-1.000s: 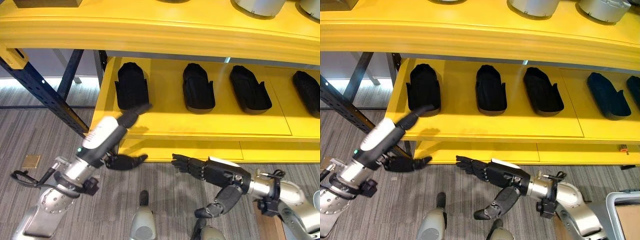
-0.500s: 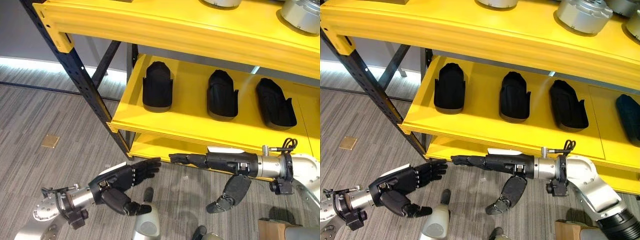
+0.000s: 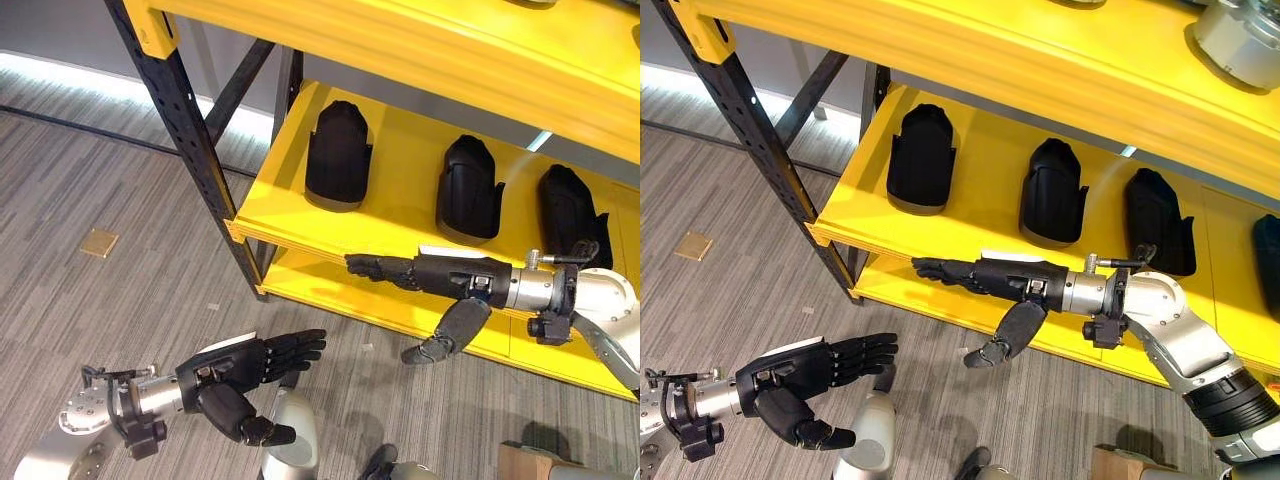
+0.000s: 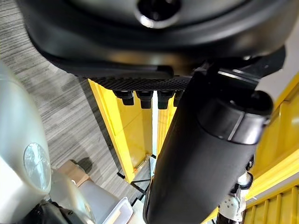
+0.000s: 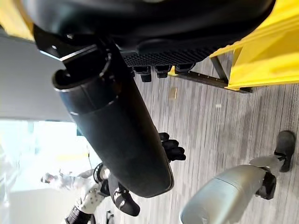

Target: Move parts from the plastic box to the shelf.

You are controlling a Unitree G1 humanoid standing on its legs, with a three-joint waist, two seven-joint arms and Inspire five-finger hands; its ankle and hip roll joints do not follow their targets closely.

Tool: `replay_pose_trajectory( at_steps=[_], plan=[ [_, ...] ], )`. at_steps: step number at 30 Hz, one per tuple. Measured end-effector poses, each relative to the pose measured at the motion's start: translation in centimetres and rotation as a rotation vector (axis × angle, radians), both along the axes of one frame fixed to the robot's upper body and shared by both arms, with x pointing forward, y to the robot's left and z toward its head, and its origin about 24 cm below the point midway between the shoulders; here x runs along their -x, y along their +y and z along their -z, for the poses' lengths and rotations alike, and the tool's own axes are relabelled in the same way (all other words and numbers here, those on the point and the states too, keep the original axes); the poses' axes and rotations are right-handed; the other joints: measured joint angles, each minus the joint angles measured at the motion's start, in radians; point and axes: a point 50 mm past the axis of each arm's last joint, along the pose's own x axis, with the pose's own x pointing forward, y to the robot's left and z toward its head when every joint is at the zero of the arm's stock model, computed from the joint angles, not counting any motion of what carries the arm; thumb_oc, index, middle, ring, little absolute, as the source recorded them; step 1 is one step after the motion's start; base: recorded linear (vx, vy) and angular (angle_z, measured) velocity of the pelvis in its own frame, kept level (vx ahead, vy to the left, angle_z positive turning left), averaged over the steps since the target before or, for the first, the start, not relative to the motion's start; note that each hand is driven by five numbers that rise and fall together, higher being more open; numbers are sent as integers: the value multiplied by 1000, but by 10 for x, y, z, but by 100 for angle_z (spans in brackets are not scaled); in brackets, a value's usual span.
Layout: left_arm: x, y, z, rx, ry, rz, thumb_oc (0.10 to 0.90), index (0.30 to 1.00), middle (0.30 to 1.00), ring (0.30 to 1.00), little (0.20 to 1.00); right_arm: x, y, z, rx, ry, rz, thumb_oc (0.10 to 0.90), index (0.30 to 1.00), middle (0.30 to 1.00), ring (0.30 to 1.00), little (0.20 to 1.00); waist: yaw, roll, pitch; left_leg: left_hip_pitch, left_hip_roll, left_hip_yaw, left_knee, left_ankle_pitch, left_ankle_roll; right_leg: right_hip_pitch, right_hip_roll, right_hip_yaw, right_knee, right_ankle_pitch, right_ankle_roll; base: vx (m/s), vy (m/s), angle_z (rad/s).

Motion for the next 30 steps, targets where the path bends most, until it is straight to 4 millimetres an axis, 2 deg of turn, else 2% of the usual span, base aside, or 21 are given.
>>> replay_pose_trajectory(
  at_steps=[1, 6, 11, 18, 23, 27, 30],
  plan=[
    [-1, -1, -2, -4, -21, 5, 900, 1000, 1000, 1000, 1000, -4, -2, -3, -16, -7, 20, 900, 1000, 1000, 1000, 1000, 0, 8, 20, -8, 0, 0, 10, -5, 0, -5, 0, -1, 3, 0, 0, 0, 0, 0],
    [-3, 3, -2, -37, -47, -2, 900, 1000, 1000, 1000, 1000, -11, -4, -6, -45, -20, 49, 900, 1000, 1000, 1000, 1000, 1, 27, 50, -19, -1, 1, 15, -6, 0, -18, -3, -3, 14, 2, 3, -18, 26, 0],
    [-1, 7, 2, -88, -64, -9, 900, 1000, 1000, 1000, 1000, -20, -8, -13, -61, -40, 89, 900, 1000, 1000, 1000, 1000, 4, 63, 74, -23, -8, 2, 12, -6, 0, -27, -13, -2, 26, -5, 5, -32, 51, 0],
    [-2, 15, 6, -126, -78, -36, 900, 1000, 1000, 1000, 1000, -21, -5, -12, -41, -53, 83, 900, 1000, 1000, 1000, 1000, 4, 69, 77, -22, -24, 6, 17, -17, 4, -29, -32, 0, 39, -17, 12, 27, 16, 1],
    [-6, 12, 3, -125, -94, -26, 900, 1000, 1000, 1000, 1000, -30, -1, -16, -56, -84, 109, 900, 1000, 1000, 1000, 1000, 6, 71, 78, -21, -27, 4, 17, -17, 4, -29, -35, -3, 47, -23, 12, 0, 0, 0],
    [-6, 9, 11, -121, -59, -14, 900, 1000, 1000, 1000, 1000, -41, 1, -24, -77, -95, 148, 900, 1000, 1000, 1000, 1000, 15, 76, 80, -18, -30, 4, 18, -17, 4, -29, -40, -3, 53, -26, 14, 0, 0, 0],
    [-5, 9, 14, -121, -38, -15, 900, 1000, 1000, 1000, 1000, -47, -4, -25, -79, -87, 196, 900, 1000, 1000, 1000, 1000, 23, 82, 83, -18, -31, 5, 19, -17, 4, -31, -42, -2, 56, -26, 14, 5, 11, 0]
  ],
)
